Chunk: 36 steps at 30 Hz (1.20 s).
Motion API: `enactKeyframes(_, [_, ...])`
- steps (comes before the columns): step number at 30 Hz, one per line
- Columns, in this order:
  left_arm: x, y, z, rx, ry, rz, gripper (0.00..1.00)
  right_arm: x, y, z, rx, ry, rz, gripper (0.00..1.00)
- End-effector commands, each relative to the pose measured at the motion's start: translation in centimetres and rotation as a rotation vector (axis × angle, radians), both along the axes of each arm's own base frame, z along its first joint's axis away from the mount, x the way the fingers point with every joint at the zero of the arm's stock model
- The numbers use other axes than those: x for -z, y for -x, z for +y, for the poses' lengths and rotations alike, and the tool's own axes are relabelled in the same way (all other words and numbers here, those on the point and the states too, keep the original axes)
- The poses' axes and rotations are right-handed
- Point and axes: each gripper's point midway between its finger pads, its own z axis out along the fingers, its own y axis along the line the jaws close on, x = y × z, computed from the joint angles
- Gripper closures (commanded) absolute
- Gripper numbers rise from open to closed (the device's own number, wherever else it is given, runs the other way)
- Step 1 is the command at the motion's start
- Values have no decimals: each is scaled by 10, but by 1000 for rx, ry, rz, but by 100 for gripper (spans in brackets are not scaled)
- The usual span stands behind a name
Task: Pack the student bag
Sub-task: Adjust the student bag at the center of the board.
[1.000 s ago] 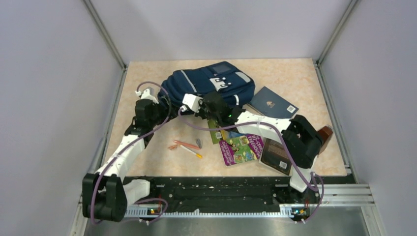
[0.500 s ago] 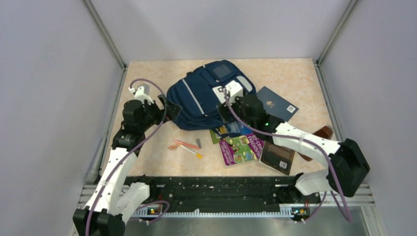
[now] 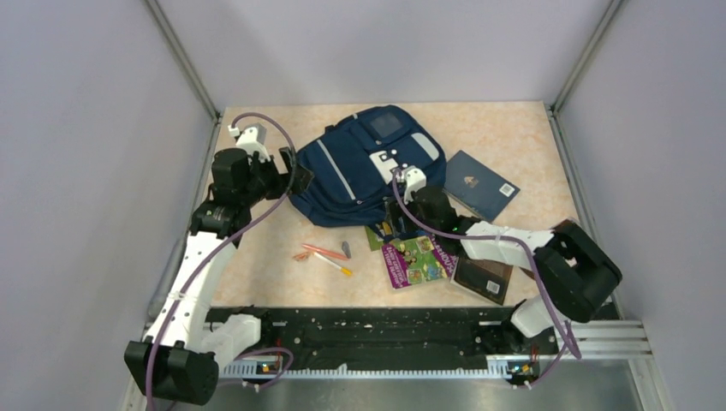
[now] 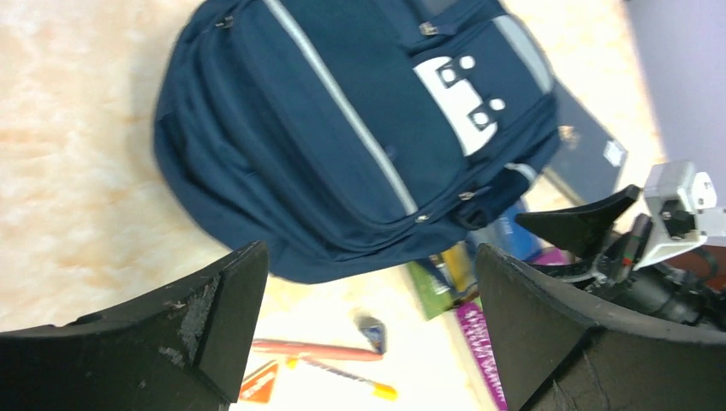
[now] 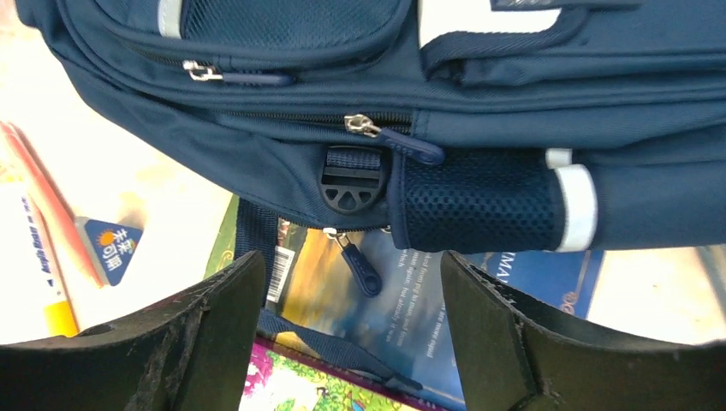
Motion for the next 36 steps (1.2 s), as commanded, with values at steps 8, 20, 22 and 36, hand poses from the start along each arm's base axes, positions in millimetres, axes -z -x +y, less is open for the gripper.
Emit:
enactKeyframes(8, [11, 4, 53, -180, -256, -48, 5, 36, -27, 35, -81, 49, -10, 34])
enactKeyframes(20, [24, 2, 48, -149, -252, -6, 5, 57, -28, 26, 38, 222, -72, 60])
enactKeyframes(22, [24, 2, 48, -152, -253, -6, 5, 59, -26, 26, 39, 243, -80, 64])
enactKeyframes(36, [9, 10, 38, -85, -237, -105, 5, -15, -40, -11, 213, 244, -141, 100])
